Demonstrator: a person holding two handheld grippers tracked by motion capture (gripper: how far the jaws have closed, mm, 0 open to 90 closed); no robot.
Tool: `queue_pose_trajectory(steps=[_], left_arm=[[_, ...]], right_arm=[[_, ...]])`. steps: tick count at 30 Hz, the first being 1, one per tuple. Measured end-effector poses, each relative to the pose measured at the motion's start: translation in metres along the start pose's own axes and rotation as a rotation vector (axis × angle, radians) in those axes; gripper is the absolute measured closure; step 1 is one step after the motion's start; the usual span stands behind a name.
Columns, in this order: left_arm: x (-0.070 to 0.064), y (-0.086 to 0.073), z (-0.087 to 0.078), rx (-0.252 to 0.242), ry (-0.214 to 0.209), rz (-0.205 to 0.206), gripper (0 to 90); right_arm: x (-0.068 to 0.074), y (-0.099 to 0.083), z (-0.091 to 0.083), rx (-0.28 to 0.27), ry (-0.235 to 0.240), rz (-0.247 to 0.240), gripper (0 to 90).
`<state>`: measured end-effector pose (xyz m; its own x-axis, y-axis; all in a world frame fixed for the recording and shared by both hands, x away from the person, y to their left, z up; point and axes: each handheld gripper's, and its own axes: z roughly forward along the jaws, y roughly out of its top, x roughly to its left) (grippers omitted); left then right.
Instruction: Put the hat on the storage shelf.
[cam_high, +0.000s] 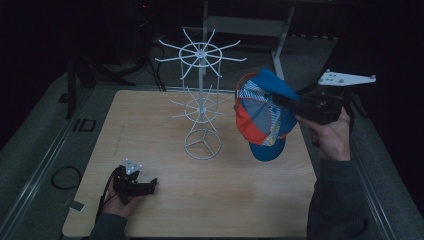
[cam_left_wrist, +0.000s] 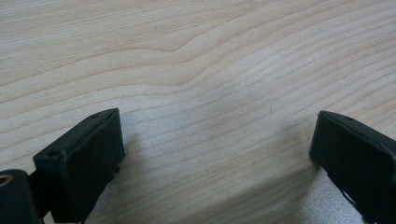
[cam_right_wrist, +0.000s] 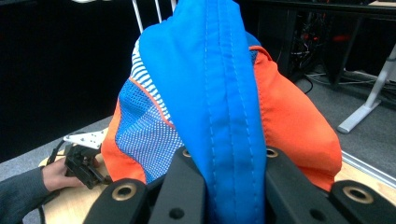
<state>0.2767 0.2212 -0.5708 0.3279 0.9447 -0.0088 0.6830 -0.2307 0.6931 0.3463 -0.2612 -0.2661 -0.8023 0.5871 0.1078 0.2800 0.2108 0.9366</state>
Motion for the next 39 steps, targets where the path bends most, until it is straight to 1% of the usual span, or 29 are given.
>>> queue_pose_trajectory(steps=[7, 15, 30, 36, 39], left_arm=[[0.000, 0.000, 0.000, 0.000, 0.000, 0.000, 3.1], [0.000, 0.000, 0.000, 0.001, 0.000, 0.001, 3.1], [0.000, 0.000, 0.000, 0.000, 0.000, 0.000, 3.1], [0.000, 0.000, 0.000, 0.000, -0.001, 0.001, 3.1], [0.000, 0.000, 0.000, -0.001, 0.000, 0.002, 3.1]], right_arm=[[0.000, 0.003, 0.000, -0.005, 0.000, -0.005, 87.6], [-0.001, 0.007, -0.003, -0.012, -0.011, -0.007, 87.6], [0.000, 0.016, -0.007, -0.047, -0.009, -0.014, 87.6], [-0.001, 0.019, -0.009, -0.062, -0.005, -0.007, 87.6], [-0.001, 0.022, -0.012, -0.082, -0.006, -0.005, 87.6]])
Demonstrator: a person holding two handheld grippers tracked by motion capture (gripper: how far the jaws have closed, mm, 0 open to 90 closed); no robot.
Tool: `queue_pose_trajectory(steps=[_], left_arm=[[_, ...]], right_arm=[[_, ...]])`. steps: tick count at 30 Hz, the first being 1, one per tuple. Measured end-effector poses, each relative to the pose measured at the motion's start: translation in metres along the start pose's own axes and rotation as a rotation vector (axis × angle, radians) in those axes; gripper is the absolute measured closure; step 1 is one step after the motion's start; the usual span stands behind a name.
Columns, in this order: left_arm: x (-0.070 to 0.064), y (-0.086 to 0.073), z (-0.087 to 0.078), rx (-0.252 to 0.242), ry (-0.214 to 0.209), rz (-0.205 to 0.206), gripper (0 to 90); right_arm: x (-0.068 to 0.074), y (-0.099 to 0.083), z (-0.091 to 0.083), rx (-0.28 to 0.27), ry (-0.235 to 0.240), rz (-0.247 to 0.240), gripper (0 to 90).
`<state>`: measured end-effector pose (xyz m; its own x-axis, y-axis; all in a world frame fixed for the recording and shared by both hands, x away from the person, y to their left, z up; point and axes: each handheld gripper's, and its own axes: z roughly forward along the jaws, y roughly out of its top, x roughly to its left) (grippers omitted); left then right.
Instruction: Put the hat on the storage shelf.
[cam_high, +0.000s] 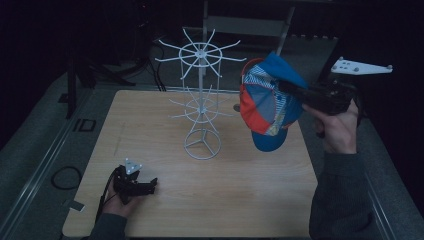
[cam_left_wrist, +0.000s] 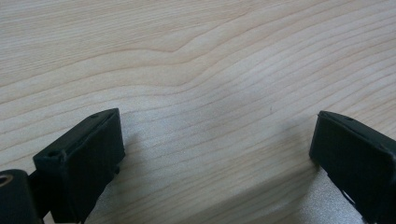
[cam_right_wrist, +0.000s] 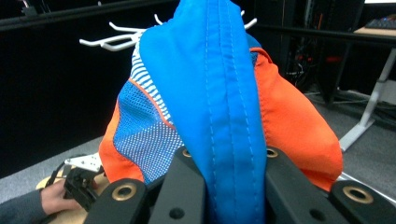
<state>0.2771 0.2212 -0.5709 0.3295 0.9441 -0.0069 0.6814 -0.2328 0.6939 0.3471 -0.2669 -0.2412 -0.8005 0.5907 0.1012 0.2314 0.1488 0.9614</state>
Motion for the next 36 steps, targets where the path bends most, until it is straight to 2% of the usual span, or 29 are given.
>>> queue_pose_trajectory(steps=[15, 23, 34, 36], left_arm=[[0.000, 0.000, 0.000, 0.000, -0.001, 0.001, 3.1], [0.000, 0.000, 0.000, 0.002, -0.001, 0.003, 3.1], [0.000, 0.000, 0.000, 0.004, -0.001, 0.003, 3.1], [0.000, 0.000, 0.000, 0.004, -0.001, 0.003, 3.1]], right_arm=[[0.001, 0.012, 0.000, -0.051, 0.000, -0.010, 87.7], [0.001, 0.015, 0.013, -0.055, 0.019, -0.005, 87.6], [-0.002, 0.009, 0.037, -0.012, 0.057, 0.002, 87.6], [-0.004, 0.002, 0.043, 0.008, 0.074, 0.016, 87.5]])
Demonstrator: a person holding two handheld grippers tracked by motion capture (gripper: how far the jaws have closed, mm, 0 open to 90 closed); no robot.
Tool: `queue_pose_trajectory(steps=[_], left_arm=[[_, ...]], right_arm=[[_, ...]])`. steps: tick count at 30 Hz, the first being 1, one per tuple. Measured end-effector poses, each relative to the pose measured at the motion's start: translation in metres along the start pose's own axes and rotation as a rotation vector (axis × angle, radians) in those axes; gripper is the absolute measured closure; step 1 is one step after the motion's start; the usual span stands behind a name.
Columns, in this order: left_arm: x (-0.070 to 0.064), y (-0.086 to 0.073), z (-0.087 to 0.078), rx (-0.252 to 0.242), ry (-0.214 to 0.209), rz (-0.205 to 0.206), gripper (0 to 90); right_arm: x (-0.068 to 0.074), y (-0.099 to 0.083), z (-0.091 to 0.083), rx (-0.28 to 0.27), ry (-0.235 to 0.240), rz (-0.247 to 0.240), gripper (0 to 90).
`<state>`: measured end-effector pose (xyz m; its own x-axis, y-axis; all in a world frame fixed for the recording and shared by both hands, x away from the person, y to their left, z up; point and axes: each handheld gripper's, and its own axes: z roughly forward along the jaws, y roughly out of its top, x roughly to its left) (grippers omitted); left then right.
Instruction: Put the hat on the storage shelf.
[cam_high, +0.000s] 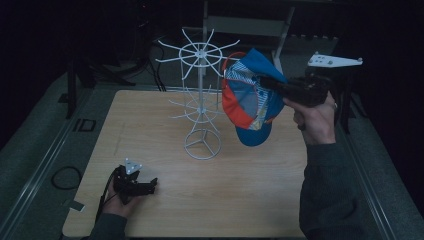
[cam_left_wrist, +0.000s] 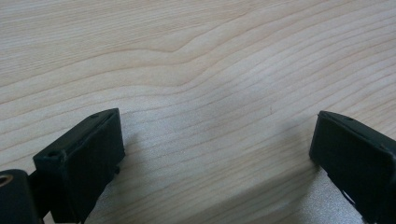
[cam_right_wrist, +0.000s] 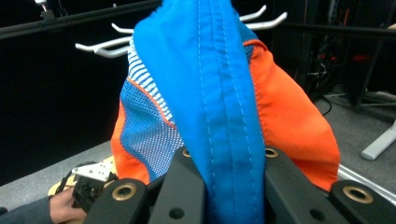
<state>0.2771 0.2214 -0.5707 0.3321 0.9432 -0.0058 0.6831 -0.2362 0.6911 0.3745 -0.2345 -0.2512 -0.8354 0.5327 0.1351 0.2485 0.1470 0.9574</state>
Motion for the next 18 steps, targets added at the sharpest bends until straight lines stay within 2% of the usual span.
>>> queue_pose_trajectory(steps=[8, 12, 18], left_arm=[[0.000, 0.000, 0.000, -0.001, -0.001, -0.003, 3.1], [0.000, 0.000, 0.000, 0.000, -0.001, -0.003, 3.1], [0.000, 0.000, 0.000, 0.001, 0.000, 0.000, 3.1]], right_arm=[[-0.006, -0.015, 0.011, 0.037, 0.017, 0.030, 87.3], [-0.006, -0.024, 0.023, 0.083, 0.031, 0.034, 86.3], [-0.004, -0.030, 0.032, 0.129, 0.009, 0.012, 77.4]])
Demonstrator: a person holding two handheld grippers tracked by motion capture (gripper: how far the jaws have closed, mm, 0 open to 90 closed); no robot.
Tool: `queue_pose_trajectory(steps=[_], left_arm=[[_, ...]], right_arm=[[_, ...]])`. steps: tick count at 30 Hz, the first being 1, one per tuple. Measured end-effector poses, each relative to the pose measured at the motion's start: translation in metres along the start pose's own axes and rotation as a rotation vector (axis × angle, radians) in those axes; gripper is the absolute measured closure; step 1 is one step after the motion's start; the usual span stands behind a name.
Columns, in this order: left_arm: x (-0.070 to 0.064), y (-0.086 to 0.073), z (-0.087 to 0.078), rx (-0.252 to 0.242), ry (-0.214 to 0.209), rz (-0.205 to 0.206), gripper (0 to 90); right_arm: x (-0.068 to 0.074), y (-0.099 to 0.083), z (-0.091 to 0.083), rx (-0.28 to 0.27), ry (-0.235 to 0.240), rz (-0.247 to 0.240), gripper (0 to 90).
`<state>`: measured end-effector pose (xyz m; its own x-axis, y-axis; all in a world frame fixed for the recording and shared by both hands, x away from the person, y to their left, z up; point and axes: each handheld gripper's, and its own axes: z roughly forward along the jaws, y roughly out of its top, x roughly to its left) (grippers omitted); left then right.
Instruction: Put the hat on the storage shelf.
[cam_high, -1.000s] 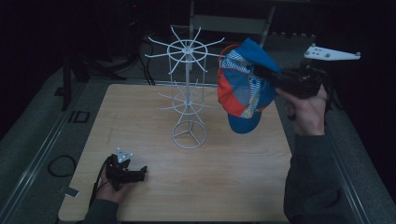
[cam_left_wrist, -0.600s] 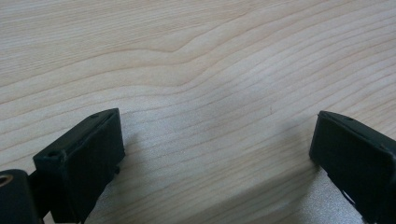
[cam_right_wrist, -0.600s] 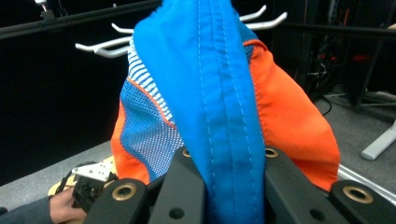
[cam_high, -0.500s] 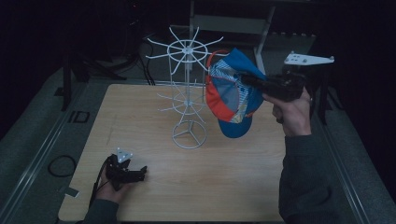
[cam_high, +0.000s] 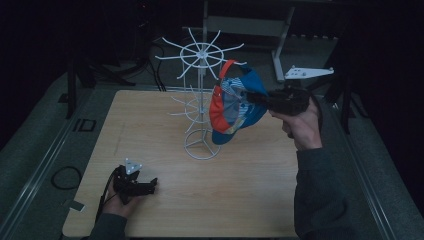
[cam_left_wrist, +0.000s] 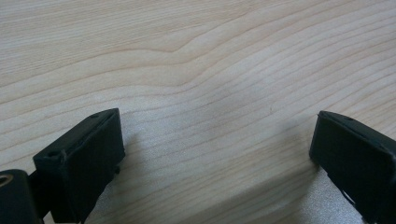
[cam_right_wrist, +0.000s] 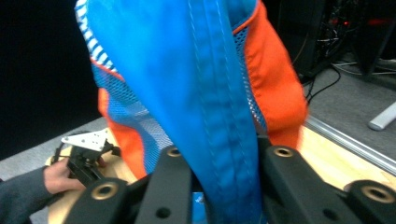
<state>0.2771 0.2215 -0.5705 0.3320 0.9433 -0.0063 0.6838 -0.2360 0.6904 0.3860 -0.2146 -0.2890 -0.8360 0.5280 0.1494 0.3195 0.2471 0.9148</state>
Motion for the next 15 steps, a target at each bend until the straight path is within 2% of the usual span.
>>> queue_pose_trajectory(steps=[2, 3, 4, 5, 7, 8, 10, 15], left_arm=[[-0.0001, -0.0001, 0.0002, -0.003, 0.002, -0.001, 3.1], [-0.0001, -0.0001, 0.0002, -0.002, 0.001, -0.001, 3.1], [-0.0001, -0.0001, 0.0002, -0.002, 0.001, -0.001, 3.1], [-0.0001, 0.0000, 0.0002, -0.003, 0.001, -0.002, 3.1], [-0.0002, -0.0001, 0.0002, -0.003, 0.001, -0.002, 3.1], [-0.0002, -0.0001, 0.0002, -0.003, 0.001, -0.002, 3.1], [-0.0002, 0.0000, 0.0002, -0.002, 0.001, -0.002, 3.1], [-0.0001, 0.0000, 0.0002, -0.002, 0.001, -0.002, 3.1]], right_arm=[[0.0006, -0.0004, 0.0005, 0.002, -0.007, -0.005, 75.2], [0.0018, -0.0012, 0.0013, 0.014, -0.021, -0.021, 68.7], [0.0018, -0.0012, 0.0013, 0.014, -0.021, -0.021, 68.7], [0.0045, -0.0025, 0.0020, 0.035, -0.061, -0.051, 60.4], [0.0062, -0.0037, 0.0022, 0.049, -0.084, -0.066, 54.2], [0.0062, -0.0037, 0.0022, 0.049, -0.084, -0.066, 54.2], [0.0082, -0.0054, 0.0028, 0.073, -0.115, -0.081, 45.1], [0.0105, -0.0087, 0.0044, 0.091, -0.131, -0.090, 33.8]])
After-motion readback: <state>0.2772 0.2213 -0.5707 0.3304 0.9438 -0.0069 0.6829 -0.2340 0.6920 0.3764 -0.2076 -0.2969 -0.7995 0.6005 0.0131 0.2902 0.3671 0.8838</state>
